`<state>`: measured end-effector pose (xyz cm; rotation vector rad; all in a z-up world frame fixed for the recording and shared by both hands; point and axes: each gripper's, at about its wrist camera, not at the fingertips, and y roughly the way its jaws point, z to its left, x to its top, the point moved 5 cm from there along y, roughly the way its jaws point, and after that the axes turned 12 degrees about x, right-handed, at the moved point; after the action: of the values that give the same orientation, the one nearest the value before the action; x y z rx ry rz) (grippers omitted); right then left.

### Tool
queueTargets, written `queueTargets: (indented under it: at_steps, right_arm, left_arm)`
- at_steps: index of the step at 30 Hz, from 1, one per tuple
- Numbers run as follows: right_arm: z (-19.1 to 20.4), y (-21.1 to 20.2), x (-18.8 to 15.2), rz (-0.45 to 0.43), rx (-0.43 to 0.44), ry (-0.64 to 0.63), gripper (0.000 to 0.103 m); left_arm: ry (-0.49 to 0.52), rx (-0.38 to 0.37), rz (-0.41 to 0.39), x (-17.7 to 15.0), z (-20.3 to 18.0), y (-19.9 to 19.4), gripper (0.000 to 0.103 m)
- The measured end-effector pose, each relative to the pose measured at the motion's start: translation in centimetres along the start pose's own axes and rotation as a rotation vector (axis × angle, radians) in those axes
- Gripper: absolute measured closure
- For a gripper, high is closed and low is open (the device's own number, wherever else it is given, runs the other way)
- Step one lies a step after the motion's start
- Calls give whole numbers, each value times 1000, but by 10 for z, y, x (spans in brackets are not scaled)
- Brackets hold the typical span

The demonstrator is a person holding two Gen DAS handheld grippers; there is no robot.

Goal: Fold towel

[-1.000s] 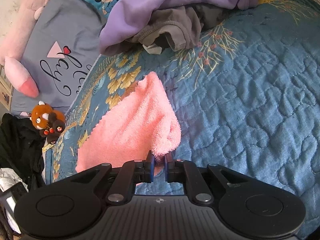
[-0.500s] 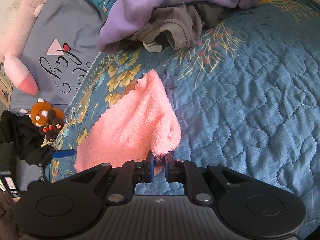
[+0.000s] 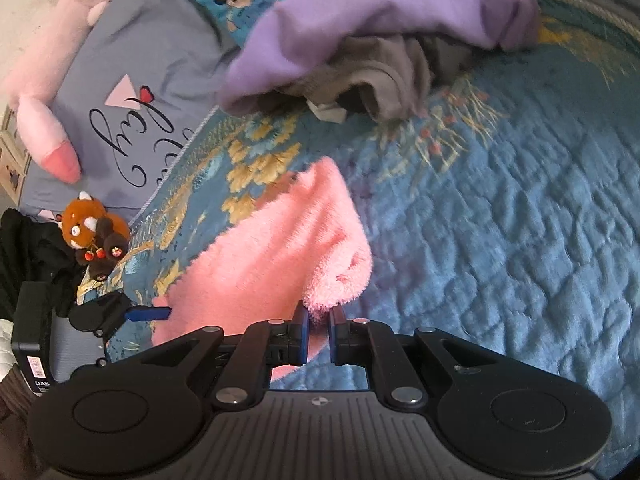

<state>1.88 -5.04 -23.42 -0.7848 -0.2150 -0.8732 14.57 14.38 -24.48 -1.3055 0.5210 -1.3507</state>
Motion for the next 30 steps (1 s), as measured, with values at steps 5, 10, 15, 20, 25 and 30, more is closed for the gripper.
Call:
queueTargets:
  at_steps: [5, 10, 15, 20, 25, 30]
  right_arm:
    - [27, 11, 9, -6, 13, -92, 94]
    - [80, 41, 6, 49, 98, -263, 94]
    - [142, 79, -21, 193, 251, -444, 95]
    - [169, 97, -45, 299, 332, -519, 96]
    - [162, 103, -54, 364, 331, -501, 95]
    - [161, 108, -62, 429, 341, -519, 95]
  left_arm:
    - [4, -4, -13, 0, 1, 0, 0]
    - [-31, -3, -49, -5, 2, -1, 0]
    - [-33, -4, -63, -6, 2, -2, 0]
    - [-29, -7, -98, -8, 0, -11, 0]
    - [-47, -27, -110, -15, -1, -20, 0]
    - [-52, -43, -123, -18, -5, -29, 0]
